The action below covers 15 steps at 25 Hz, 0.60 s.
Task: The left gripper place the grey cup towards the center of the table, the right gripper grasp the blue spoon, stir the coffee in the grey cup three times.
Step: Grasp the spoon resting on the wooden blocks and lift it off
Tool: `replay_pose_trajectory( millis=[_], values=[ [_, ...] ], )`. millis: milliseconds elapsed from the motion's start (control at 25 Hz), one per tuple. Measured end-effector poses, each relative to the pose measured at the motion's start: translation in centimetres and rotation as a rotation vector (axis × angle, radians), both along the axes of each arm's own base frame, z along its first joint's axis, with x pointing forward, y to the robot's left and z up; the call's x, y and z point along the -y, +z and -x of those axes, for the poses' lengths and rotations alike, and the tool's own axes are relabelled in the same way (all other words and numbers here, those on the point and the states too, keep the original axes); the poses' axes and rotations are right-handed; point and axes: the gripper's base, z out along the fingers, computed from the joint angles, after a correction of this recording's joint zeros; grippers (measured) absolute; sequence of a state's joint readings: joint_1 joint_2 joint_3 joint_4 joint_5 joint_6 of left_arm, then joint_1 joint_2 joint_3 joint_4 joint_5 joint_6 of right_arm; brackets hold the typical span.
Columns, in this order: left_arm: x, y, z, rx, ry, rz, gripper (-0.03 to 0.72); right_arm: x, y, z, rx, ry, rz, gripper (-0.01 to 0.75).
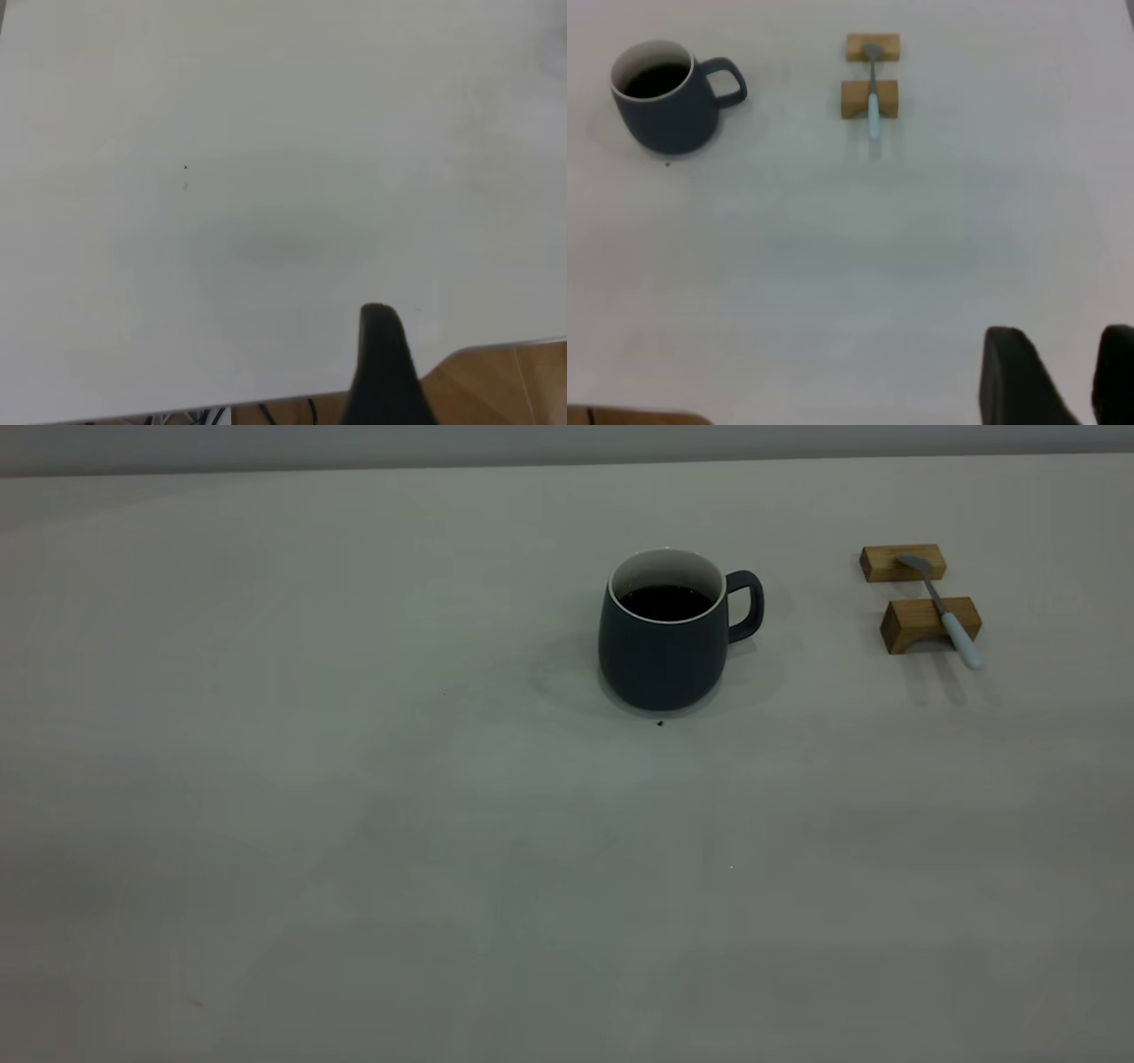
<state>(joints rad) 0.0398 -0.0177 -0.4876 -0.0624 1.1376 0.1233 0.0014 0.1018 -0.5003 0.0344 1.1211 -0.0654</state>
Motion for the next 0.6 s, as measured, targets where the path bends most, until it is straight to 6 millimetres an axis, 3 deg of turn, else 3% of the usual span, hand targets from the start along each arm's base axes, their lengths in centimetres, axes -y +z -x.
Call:
replay_pose_trajectory(
  millis=[280,400,600],
  values=[
    [0.0,0.0,0.0,0.001,0.000,0.000,0.585,-0.7,2.9,-5.6,-0.093,0.043,-0.061,0.477],
    [0.0,0.0,0.0,0.001,0.000,0.000,0.585,-1.2,3.2,-8.8,-0.127,0.098,-0.090,0.504],
    [0.0,0.0,0.0,0.001,0.000,0.000,0.585,-1.8,2.0,-14.8,-0.228,0.171,-0.102,0.510]
  ],
)
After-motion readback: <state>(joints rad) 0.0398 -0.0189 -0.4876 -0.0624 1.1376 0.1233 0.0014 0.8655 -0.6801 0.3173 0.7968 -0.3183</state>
